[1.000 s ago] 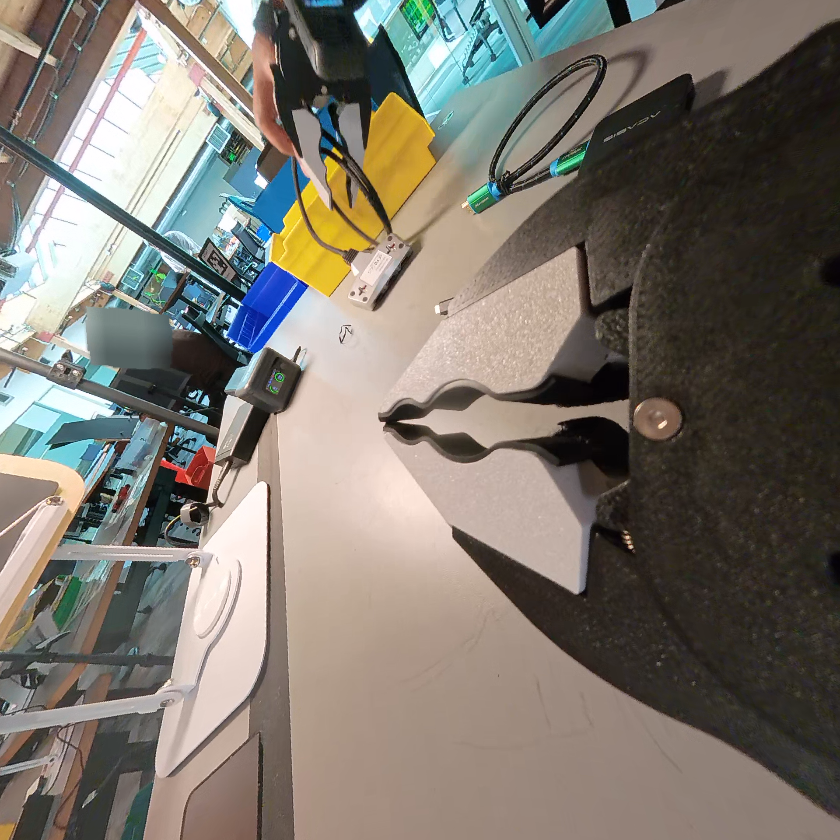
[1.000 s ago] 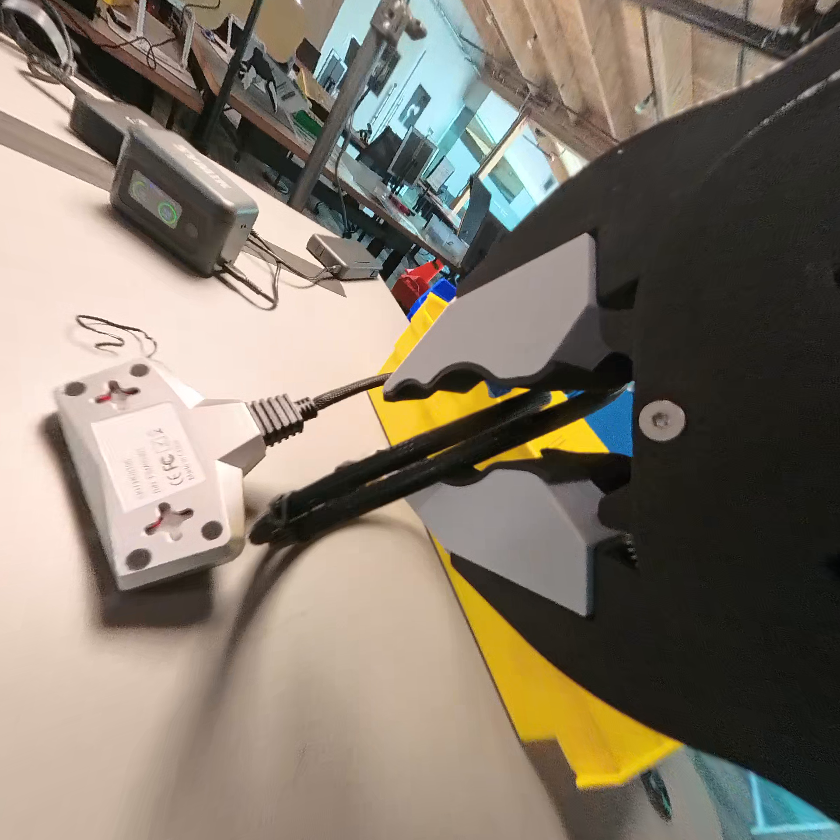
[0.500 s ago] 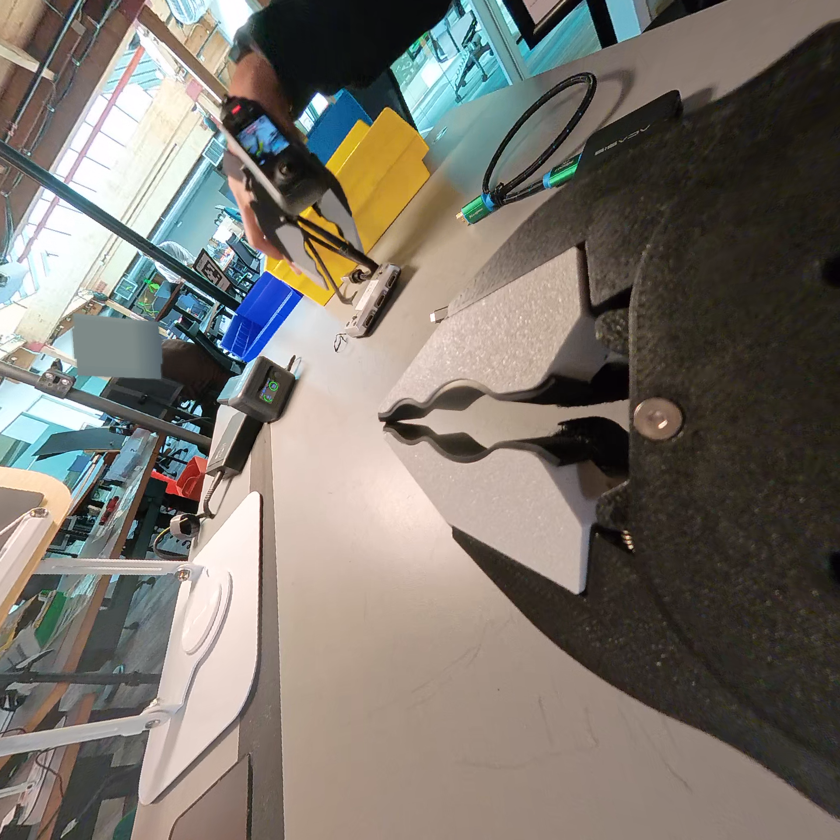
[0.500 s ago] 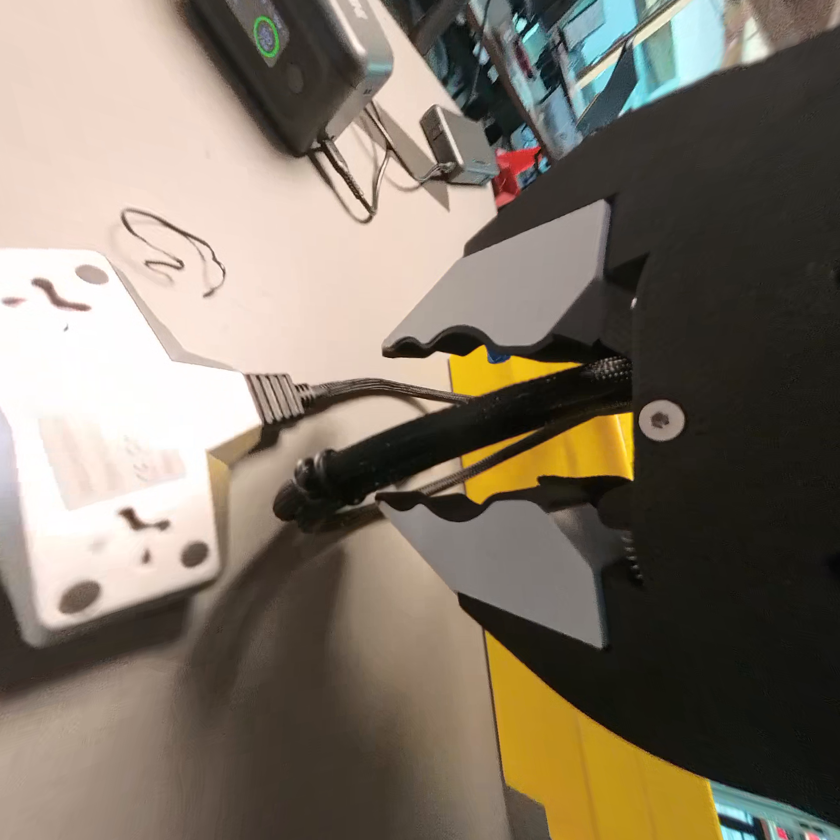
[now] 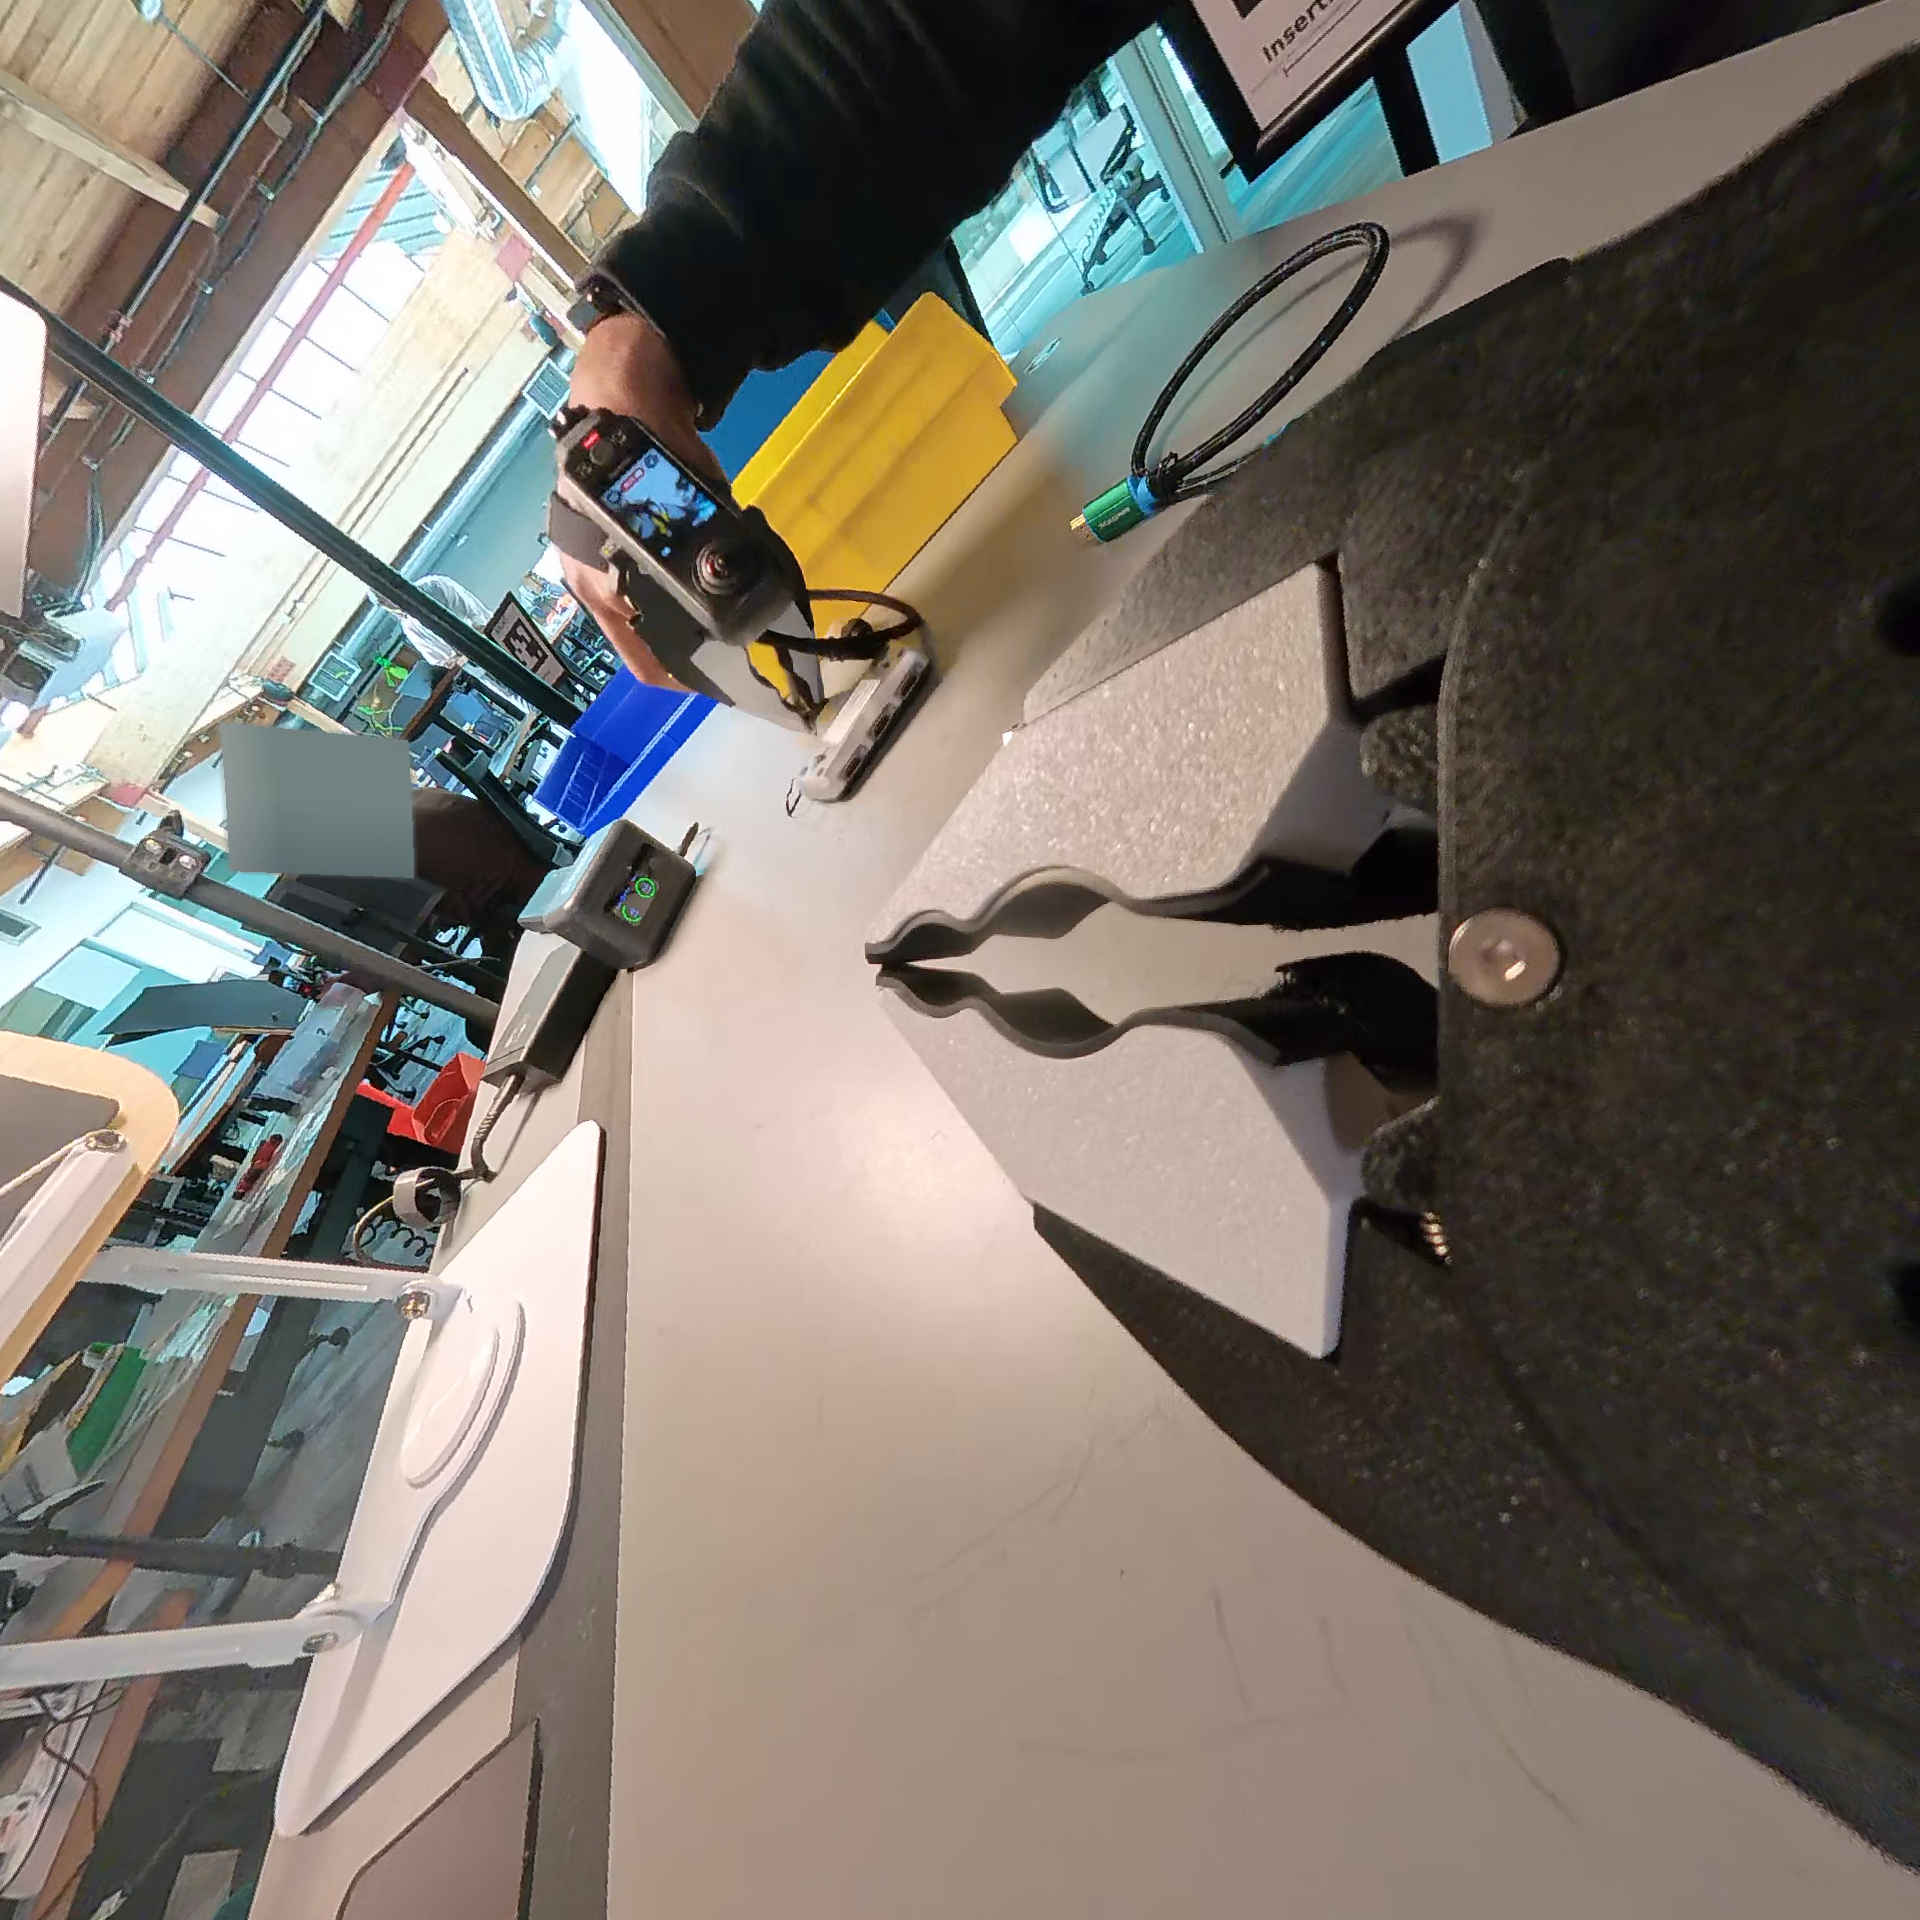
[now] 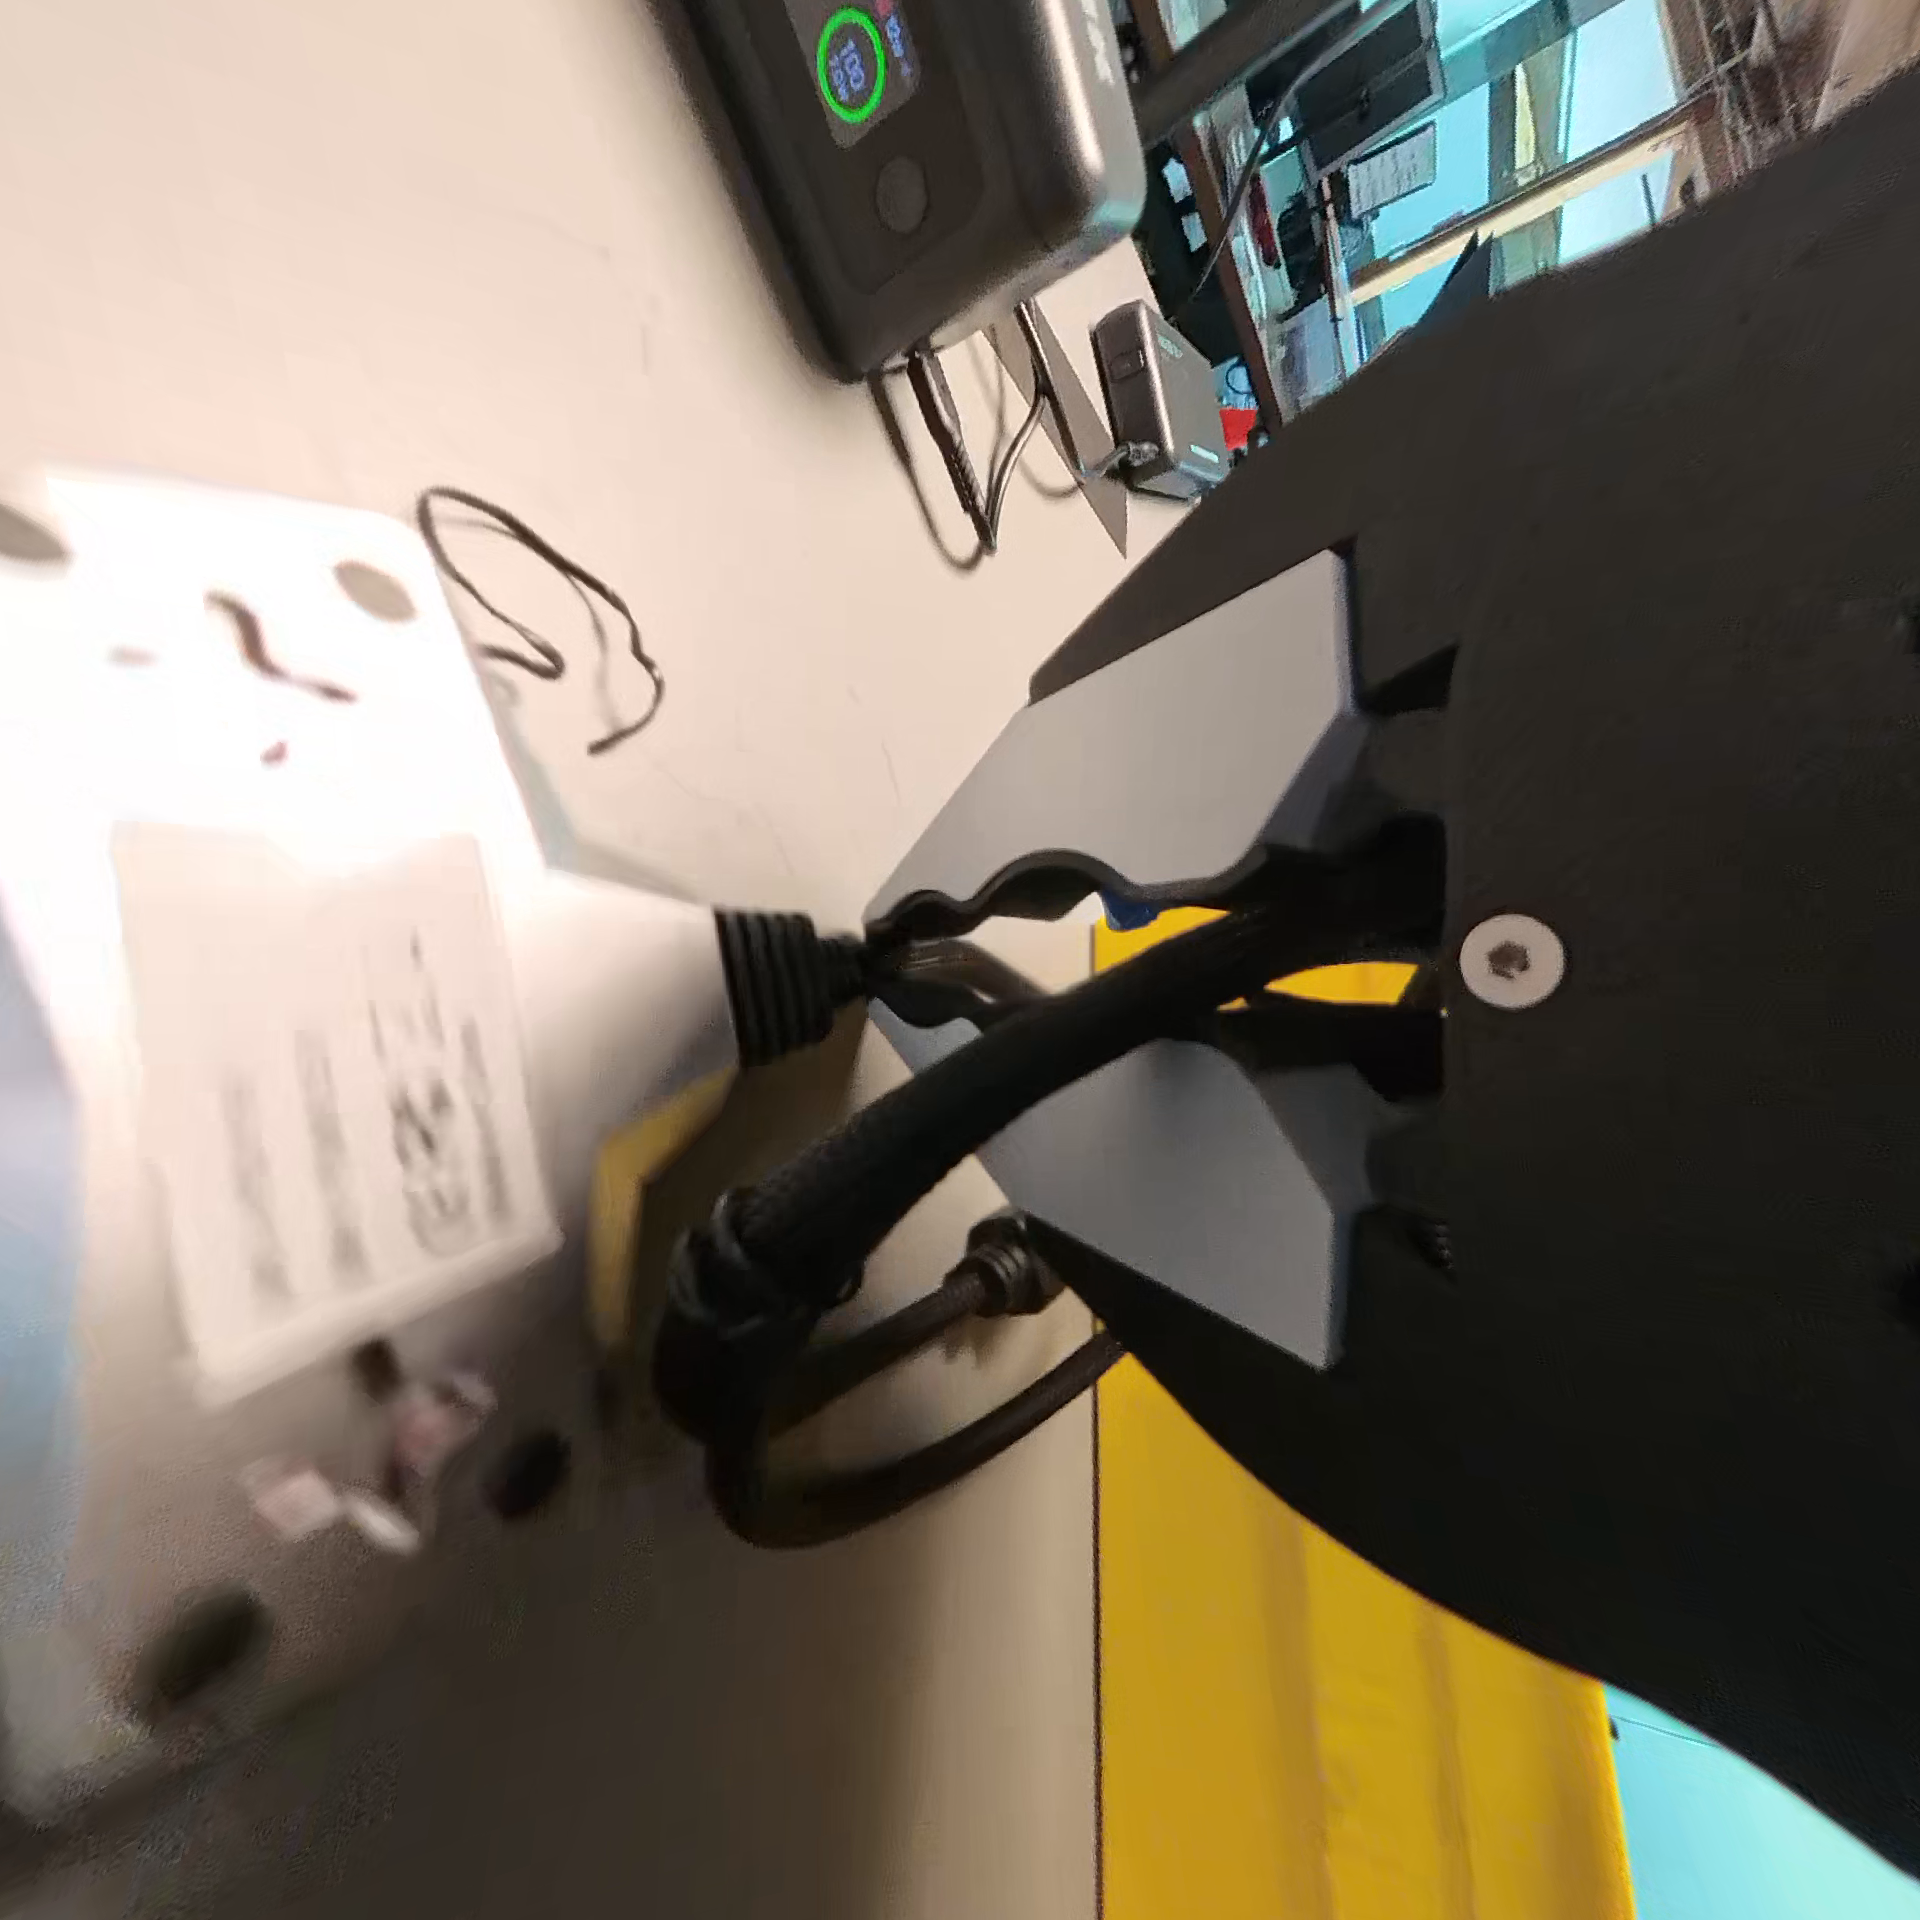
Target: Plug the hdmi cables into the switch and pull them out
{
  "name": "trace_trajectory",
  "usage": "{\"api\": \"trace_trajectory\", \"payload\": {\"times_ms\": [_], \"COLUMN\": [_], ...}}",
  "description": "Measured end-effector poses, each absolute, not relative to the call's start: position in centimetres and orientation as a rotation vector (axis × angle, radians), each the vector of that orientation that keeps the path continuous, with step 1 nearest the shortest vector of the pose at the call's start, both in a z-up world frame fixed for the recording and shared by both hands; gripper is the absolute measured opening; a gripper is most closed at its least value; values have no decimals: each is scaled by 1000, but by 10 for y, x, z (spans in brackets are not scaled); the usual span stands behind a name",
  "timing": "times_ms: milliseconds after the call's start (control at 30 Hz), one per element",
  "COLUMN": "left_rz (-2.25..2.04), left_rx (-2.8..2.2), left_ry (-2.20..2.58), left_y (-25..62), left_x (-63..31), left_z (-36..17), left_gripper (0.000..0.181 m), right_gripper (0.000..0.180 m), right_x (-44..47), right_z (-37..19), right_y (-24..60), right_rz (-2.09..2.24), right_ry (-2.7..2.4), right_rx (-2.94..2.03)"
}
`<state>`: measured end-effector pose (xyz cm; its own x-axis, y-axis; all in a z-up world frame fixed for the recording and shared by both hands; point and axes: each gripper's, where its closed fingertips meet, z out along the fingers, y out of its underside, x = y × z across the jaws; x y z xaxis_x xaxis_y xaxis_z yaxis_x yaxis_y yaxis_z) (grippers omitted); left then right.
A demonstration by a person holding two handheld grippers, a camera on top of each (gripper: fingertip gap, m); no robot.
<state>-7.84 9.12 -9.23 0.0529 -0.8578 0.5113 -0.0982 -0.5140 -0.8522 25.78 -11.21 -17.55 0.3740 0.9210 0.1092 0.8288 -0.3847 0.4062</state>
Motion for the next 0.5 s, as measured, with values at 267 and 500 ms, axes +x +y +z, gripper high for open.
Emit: {"api": "trace_trajectory", "payload": {"times_ms": [267,500], "left_rz": [-1530,-1520], "left_rx": [-1711,-1713], "left_ry": [964,980], "left_y": [90,88], "left_x": [-78,-77], "left_z": [-94,-95], "left_gripper": [1,1], "right_gripper": [8,9], "right_x": [235,269], "right_z": [-89,2], "right_y": [-125,-152], "right_rz": [460,645], "right_ry": [1556,1396], "right_rx": [2689,2891]}}
